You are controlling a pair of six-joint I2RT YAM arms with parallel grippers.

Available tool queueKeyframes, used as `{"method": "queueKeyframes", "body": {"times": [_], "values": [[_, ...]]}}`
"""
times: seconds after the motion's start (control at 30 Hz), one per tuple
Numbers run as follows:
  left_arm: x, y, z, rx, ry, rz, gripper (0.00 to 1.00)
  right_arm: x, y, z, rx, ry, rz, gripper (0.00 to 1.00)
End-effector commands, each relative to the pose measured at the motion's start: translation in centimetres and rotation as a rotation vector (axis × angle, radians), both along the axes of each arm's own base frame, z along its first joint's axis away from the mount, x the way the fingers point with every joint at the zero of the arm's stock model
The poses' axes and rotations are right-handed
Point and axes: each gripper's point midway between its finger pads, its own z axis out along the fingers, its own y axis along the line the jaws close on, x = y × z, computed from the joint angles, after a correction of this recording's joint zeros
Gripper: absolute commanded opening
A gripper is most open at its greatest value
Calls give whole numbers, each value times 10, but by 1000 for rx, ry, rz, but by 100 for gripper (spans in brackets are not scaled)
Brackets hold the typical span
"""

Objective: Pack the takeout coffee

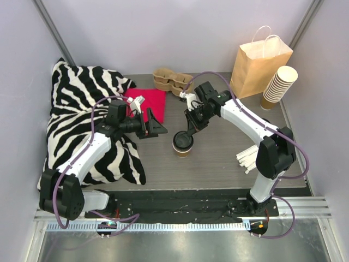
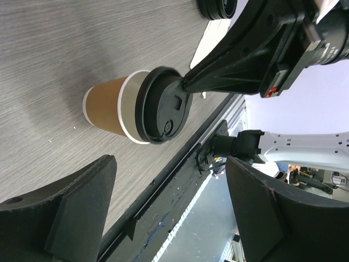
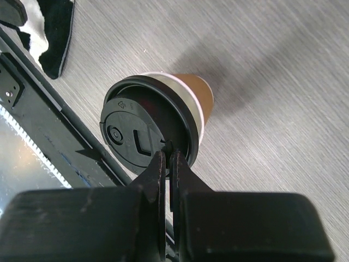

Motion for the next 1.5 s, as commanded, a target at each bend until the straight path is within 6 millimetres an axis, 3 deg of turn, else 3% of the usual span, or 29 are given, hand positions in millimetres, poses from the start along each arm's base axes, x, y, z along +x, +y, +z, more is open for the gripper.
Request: {"method": "queueKeyframes", "body": {"times": [0.0, 0.43, 0.87, 1.1, 1.47], "values": [[3, -5, 12, -37, -52, -18, 86, -3, 9, 8, 12, -12, 26, 1], [0, -6, 9, -56, -44, -15, 82, 3, 12, -9, -21, 6, 11, 1], [-1, -7, 9, -59, -47, -24, 81, 3, 15, 25, 36, -30, 23, 1], [2, -7, 9, -56, -45, -18, 81, 9, 4, 11, 17, 26, -10, 1], [8, -11, 14, -63, -50, -23, 81, 11, 8, 1, 13, 56, -8, 1]]}}
